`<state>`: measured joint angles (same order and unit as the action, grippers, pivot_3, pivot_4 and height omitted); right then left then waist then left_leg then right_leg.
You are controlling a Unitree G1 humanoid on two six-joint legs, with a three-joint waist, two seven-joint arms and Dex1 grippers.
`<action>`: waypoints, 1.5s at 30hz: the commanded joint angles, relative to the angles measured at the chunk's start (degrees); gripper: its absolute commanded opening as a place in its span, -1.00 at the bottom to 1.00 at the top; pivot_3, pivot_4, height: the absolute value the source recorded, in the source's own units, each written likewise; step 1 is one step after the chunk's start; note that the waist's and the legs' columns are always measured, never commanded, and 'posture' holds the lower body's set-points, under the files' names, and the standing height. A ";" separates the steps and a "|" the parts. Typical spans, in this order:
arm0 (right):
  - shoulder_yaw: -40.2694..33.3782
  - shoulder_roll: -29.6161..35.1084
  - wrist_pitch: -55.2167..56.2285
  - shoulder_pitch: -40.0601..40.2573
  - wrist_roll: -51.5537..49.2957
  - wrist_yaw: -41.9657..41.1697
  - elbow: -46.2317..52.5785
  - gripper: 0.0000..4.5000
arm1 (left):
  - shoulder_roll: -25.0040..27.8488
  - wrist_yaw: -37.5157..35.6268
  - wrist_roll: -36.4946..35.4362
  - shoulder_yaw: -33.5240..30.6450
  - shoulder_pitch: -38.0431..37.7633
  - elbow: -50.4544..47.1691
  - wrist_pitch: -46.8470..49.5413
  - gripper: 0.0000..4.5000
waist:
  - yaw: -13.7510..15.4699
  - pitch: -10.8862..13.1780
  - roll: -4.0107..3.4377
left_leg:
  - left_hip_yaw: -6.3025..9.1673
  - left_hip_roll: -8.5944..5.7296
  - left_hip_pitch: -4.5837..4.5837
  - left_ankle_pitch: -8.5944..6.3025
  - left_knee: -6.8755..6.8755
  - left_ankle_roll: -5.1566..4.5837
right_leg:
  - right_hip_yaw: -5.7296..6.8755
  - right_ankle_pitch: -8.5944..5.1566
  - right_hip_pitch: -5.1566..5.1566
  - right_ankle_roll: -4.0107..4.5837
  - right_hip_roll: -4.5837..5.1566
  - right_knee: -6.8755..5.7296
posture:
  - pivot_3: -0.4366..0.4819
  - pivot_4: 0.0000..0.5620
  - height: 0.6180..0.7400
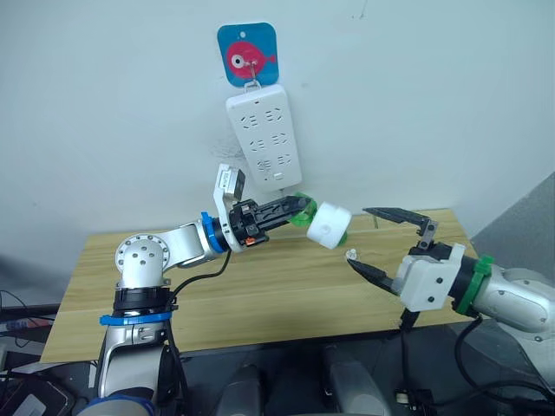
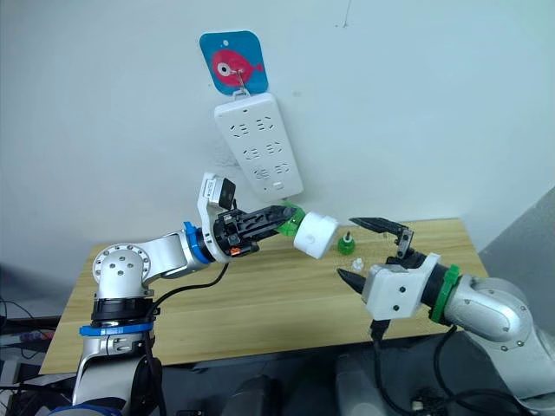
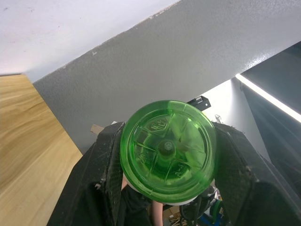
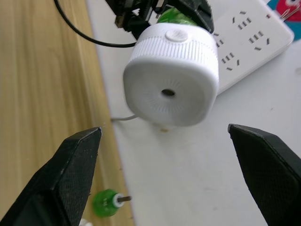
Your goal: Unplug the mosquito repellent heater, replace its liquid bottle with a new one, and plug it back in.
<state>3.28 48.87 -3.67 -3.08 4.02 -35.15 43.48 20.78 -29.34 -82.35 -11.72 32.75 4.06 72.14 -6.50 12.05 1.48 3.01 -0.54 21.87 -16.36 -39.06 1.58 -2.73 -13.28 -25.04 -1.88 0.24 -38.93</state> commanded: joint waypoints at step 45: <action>4.18 -5.69 17.16 -14.07 -0.49 -10.76 -13.88 0.32 | 14.40 -32.15 21.13 11.96 3.94 -5.16 -6.34 1.00 | -0.15 -0.03 0.00 | 0.11 -0.01 -0.02 -0.11 0.02 -0.19 | 0.04 0.01 0.00 0.03 0.05 -0.03 | -0.52 -0.44 1.00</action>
<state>9.10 42.75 12.11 -16.42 5.29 -45.77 28.60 34.32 -58.65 -61.74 -0.12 35.32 0.23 66.91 -6.65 12.02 1.48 3.12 -0.54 21.85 -16.47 -39.04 1.39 -2.67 -13.26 -25.04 -1.85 0.29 -38.96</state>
